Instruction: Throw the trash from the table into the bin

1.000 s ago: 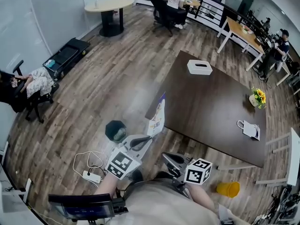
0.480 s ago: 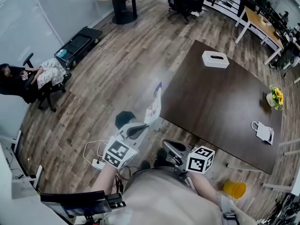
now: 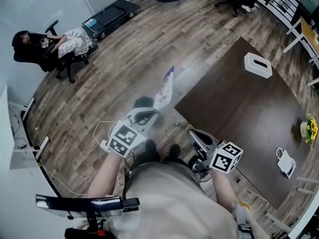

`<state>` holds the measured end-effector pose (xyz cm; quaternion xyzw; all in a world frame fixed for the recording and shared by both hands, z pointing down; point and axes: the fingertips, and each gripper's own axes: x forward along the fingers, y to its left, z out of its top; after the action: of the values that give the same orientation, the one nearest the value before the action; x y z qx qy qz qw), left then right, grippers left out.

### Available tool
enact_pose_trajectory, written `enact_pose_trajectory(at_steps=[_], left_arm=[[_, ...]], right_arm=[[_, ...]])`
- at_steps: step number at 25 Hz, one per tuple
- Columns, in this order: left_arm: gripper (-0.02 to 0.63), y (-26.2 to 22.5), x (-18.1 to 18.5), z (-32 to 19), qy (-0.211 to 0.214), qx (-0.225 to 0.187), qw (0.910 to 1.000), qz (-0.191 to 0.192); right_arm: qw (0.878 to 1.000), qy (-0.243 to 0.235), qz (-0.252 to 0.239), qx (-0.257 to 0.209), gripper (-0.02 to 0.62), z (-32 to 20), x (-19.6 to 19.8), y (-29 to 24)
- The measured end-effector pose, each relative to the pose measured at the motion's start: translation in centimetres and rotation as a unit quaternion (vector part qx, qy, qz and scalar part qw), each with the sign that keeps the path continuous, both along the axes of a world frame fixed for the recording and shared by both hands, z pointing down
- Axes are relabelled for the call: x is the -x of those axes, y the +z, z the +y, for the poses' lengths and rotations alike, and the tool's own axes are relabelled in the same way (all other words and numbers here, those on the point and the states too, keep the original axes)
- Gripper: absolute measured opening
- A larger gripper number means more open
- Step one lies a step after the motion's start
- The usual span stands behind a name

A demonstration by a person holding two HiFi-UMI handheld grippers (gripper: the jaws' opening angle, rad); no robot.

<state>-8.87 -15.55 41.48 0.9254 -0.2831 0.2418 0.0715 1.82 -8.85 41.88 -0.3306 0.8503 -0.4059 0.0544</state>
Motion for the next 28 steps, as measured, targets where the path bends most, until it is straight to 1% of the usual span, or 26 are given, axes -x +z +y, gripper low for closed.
enact_pose_trajectory(at_steps=[2, 4, 8, 12, 14, 16, 19, 21, 24, 28], left_arm=[[0.014, 1.5, 1.6, -0.7, -0.017, 0.007, 0.9997, -0.013], [0.014, 3.3, 3.6, -1.4, -0.034, 0.016, 0.9989, -0.028], [0.014, 6.6, 7.8, -3.3, -0.052, 0.039, 0.9973, -0.036], [0.014, 11.2, 12.1, -5.6, -0.057, 0.089, 0.9936, -0.041], [0.014, 14.0, 14.4, -7.0, -0.055, 0.112, 0.991, -0.049], [0.014, 17.1, 17.0, -8.6, -0.049, 0.13, 0.988, -0.068], [0.014, 21.8, 20.1, -10.1, -0.039, 0.169, 0.9814, -0.081], [0.014, 24.8, 21.3, -10.8, -0.028, 0.195, 0.9766, -0.087], [0.014, 29.6, 22.3, -12.2, -0.008, 0.22, 0.97, -0.104], [0.014, 35.6, 23.1, -13.2, 0.012, 0.253, 0.959, -0.126]], right_arm=[[1.0, -0.005, 0.0, 0.003, 0.014, -0.7, 0.6, 0.3], [1.0, -0.014, 0.0, 0.009, 0.014, -1.2, 2.0, 0.6], [0.999, -0.033, 0.009, 0.021, 0.014, -2.5, 5.6, 1.5], [0.998, -0.029, 0.03, 0.05, 0.014, -4.6, 9.2, 3.0], [0.996, -0.031, 0.039, 0.068, 0.014, -5.8, 11.5, 4.0], [0.995, -0.037, 0.048, 0.082, 0.014, -7.2, 14.0, 5.1], [0.992, -0.038, 0.059, 0.106, 0.014, -9.2, 17.1, 6.8], [0.99, -0.038, 0.069, 0.118, 0.014, -10.4, 18.6, 8.0], [0.987, -0.041, 0.079, 0.13, 0.014, -12.1, 20.6, 10.3], [0.984, -0.047, 0.077, 0.153, 0.014, -13.4, 22.5, 13.6]])
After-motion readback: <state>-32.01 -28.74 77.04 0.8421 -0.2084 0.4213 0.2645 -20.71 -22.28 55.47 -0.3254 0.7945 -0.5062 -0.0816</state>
